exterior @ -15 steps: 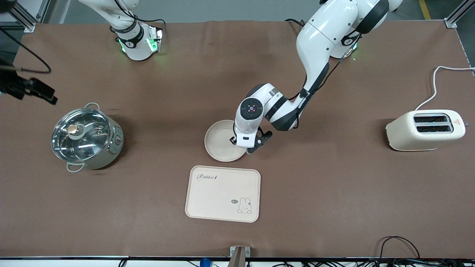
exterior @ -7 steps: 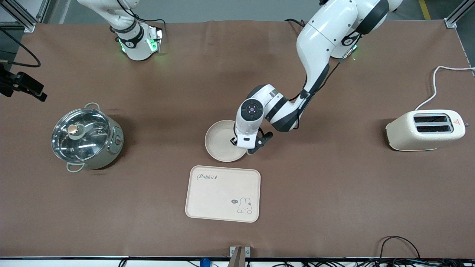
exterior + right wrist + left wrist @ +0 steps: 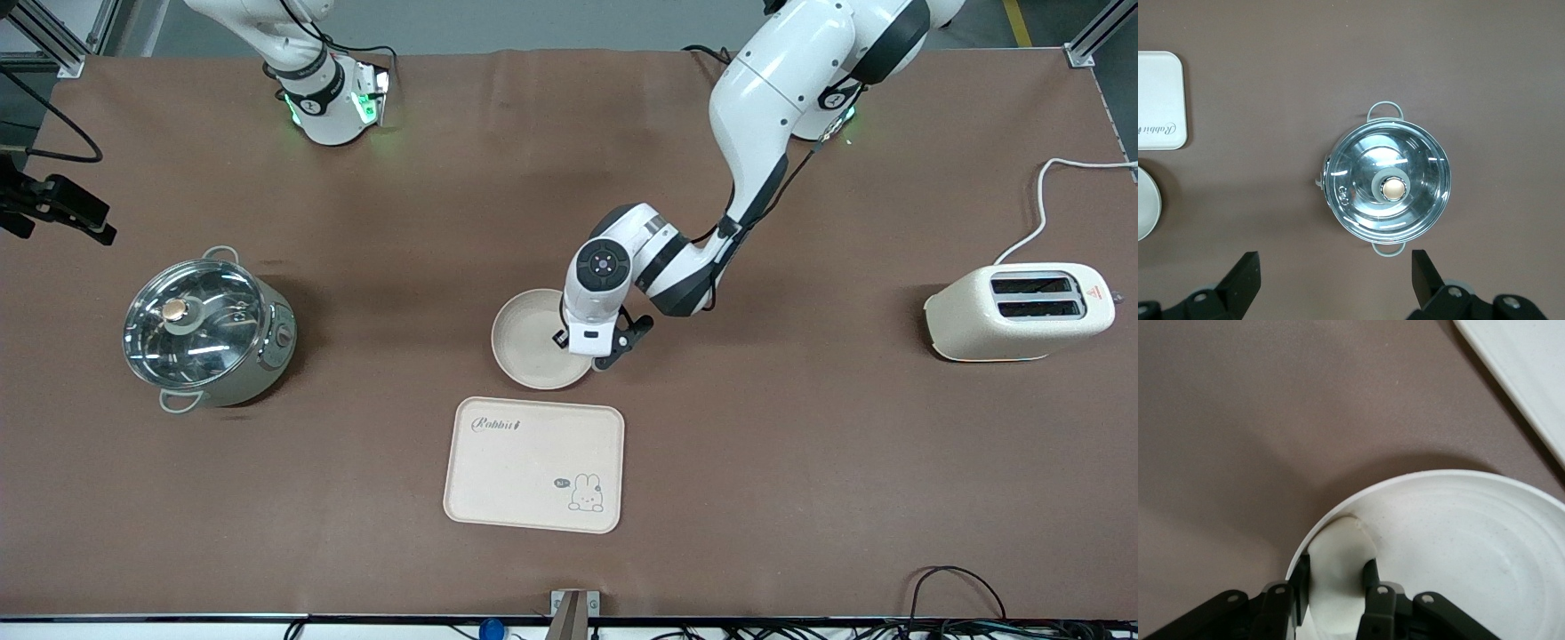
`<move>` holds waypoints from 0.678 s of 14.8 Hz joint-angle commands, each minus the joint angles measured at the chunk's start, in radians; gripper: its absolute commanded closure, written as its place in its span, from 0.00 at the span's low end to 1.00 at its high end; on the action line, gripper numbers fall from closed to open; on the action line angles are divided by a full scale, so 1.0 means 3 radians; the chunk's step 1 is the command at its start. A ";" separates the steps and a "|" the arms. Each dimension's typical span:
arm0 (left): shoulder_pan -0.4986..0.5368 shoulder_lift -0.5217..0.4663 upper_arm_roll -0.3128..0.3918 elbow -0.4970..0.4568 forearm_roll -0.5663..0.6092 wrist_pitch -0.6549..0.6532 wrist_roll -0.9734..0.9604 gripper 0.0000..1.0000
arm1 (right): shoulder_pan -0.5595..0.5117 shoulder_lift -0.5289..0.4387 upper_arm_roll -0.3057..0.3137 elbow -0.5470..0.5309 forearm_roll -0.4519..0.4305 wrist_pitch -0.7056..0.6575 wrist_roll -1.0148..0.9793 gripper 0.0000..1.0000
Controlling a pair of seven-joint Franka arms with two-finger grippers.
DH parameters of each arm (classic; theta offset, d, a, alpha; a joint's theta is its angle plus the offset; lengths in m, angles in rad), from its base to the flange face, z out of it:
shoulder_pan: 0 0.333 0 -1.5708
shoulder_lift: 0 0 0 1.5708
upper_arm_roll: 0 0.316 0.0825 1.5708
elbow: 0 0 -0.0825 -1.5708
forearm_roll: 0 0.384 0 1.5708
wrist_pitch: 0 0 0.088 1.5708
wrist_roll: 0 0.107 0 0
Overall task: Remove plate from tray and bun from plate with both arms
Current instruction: 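Close the left gripper on the bun on the plate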
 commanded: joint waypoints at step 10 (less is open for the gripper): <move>0.0202 -0.0478 0.0023 0.0168 0.0066 -0.0730 -0.0044 0.74 | 0.0022 -0.0046 -0.0036 -0.0035 0.0049 -0.0104 -0.0076 0.00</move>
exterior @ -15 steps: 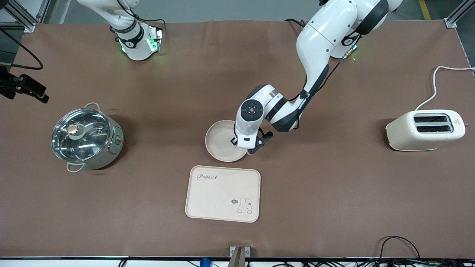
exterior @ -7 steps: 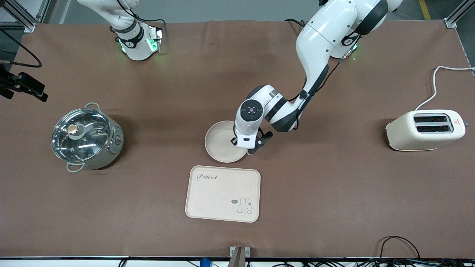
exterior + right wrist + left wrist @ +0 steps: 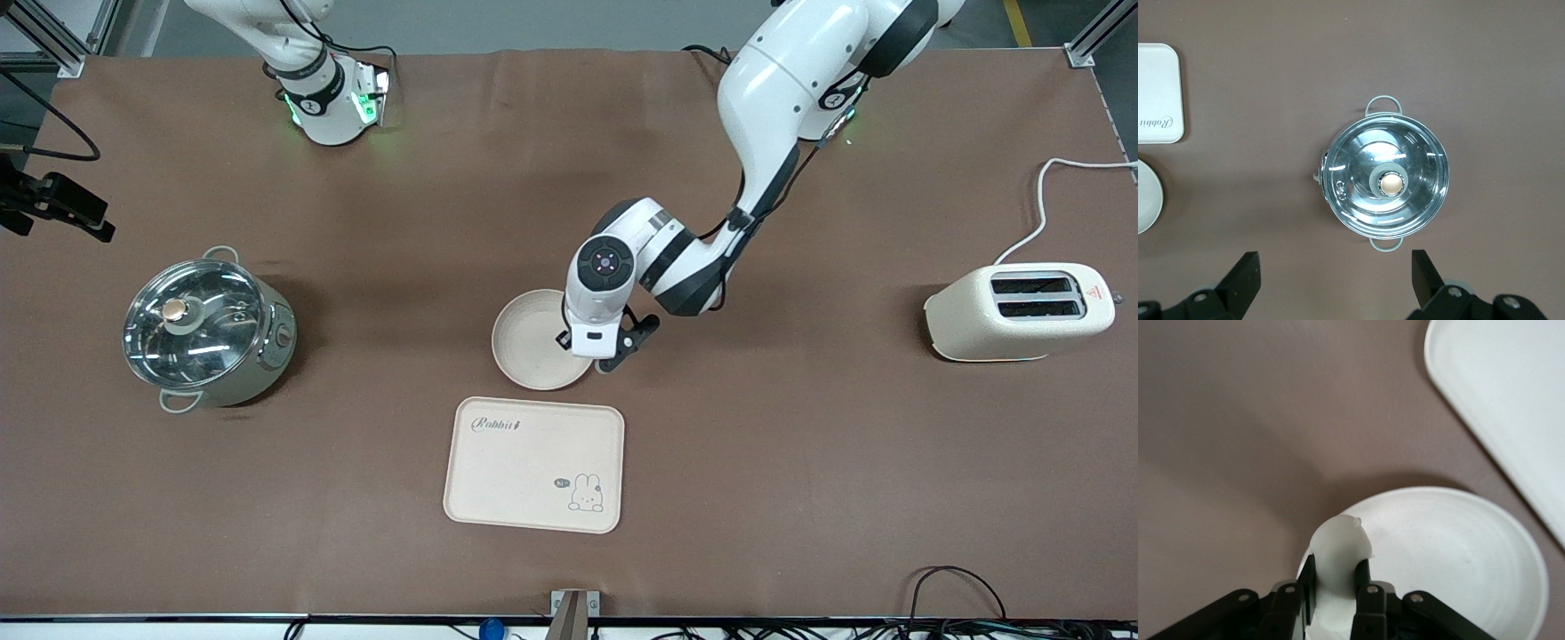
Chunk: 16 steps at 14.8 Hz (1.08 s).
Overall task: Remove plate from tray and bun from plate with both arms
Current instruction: 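Carry the bun with the left gripper toward the toaster and lower it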
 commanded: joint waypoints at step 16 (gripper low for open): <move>0.1923 -0.0103 0.0003 -0.0307 0.0460 -0.0551 0.1897 0.59 | 0.0037 -0.0062 0.0001 -0.0024 0.0049 -0.0125 -0.0082 0.00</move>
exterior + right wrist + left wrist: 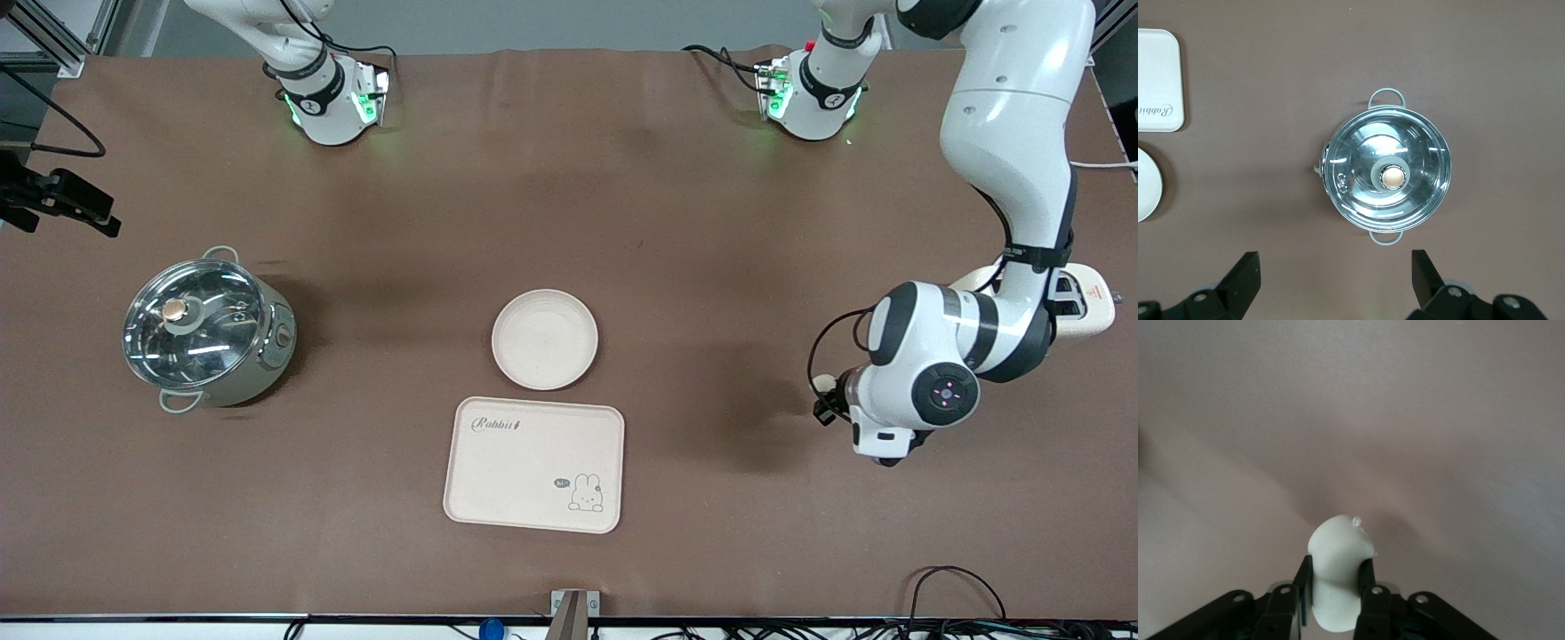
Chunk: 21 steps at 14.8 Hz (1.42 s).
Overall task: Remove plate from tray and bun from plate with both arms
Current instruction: 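Carry the bun with the left gripper toward the toaster and lower it, then open the left gripper to release the bun and raise it away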
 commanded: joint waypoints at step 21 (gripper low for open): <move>0.0508 -0.2061 -0.0077 0.0021 -0.0424 -0.1133 0.2762 0.00 | 0.0044 -0.0054 -0.0017 -0.0019 0.0129 -0.0050 -0.0027 0.00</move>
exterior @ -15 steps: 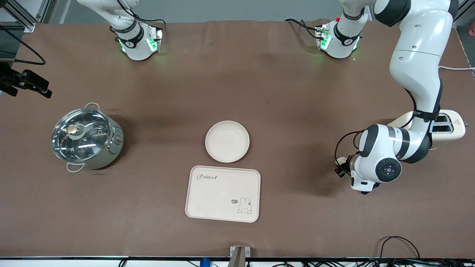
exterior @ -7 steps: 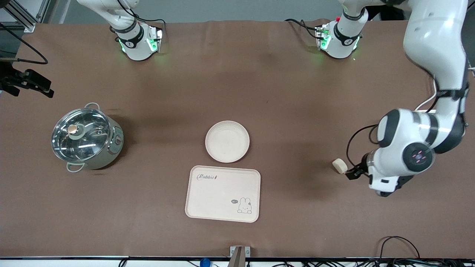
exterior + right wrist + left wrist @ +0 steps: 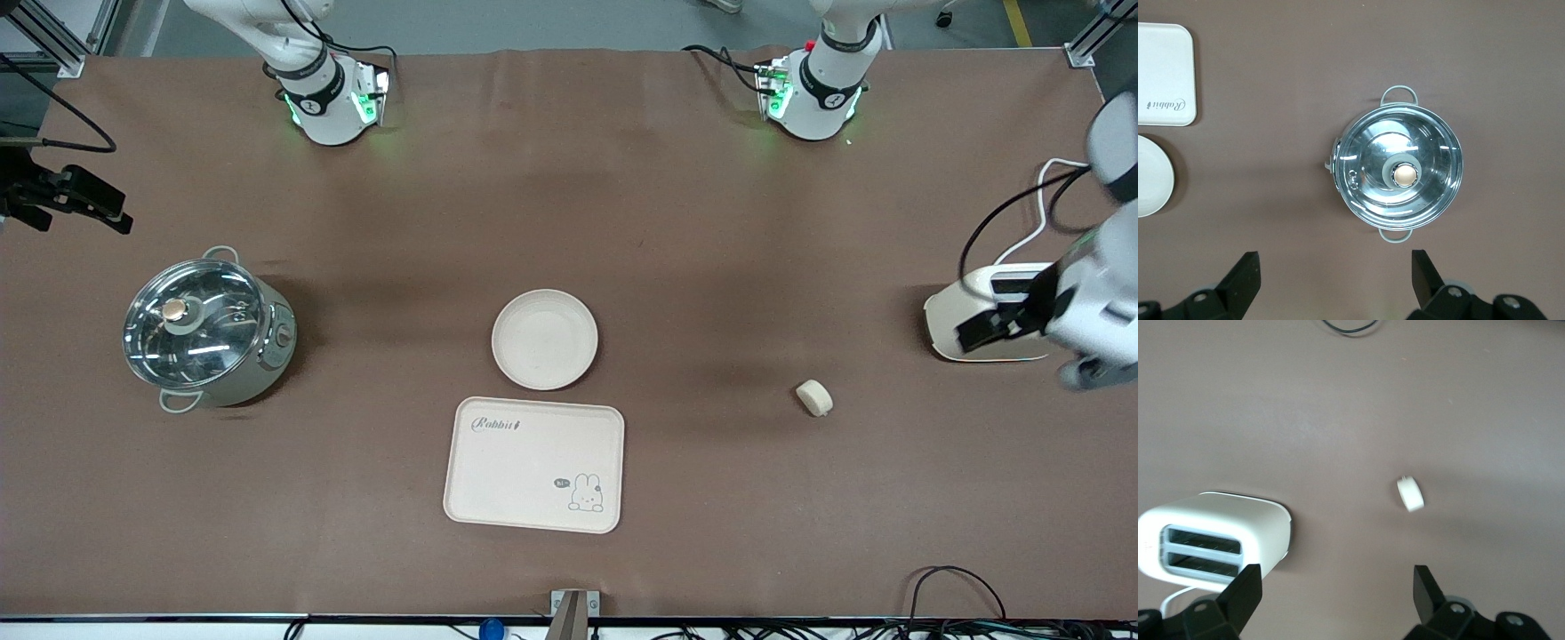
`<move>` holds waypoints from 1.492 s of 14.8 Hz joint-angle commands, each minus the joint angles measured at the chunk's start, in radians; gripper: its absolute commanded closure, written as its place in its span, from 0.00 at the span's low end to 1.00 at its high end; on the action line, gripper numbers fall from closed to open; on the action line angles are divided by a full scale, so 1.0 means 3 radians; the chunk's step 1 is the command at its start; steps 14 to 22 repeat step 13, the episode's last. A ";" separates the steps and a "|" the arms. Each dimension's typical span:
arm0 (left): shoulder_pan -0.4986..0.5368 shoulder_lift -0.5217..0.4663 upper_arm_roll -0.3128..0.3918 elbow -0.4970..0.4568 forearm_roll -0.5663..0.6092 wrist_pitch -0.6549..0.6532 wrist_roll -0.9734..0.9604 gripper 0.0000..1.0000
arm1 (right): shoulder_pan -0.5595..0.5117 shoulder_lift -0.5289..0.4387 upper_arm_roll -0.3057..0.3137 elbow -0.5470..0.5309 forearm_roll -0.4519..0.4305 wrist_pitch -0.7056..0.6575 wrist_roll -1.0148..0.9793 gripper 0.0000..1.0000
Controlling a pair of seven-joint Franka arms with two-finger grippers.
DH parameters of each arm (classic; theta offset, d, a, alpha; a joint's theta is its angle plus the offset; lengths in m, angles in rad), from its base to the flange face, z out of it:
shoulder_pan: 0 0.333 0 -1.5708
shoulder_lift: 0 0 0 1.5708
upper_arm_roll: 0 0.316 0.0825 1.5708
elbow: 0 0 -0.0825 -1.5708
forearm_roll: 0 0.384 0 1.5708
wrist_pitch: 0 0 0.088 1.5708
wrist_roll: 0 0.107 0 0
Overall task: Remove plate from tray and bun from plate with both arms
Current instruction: 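Open the left gripper to release the bun and raise it away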
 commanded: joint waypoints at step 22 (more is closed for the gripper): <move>-0.0485 -0.1145 0.0311 -0.0699 -0.0419 -0.0539 0.0306 0.00 | 0.0012 -0.0049 -0.0019 -0.0018 0.0061 -0.0015 -0.0026 0.00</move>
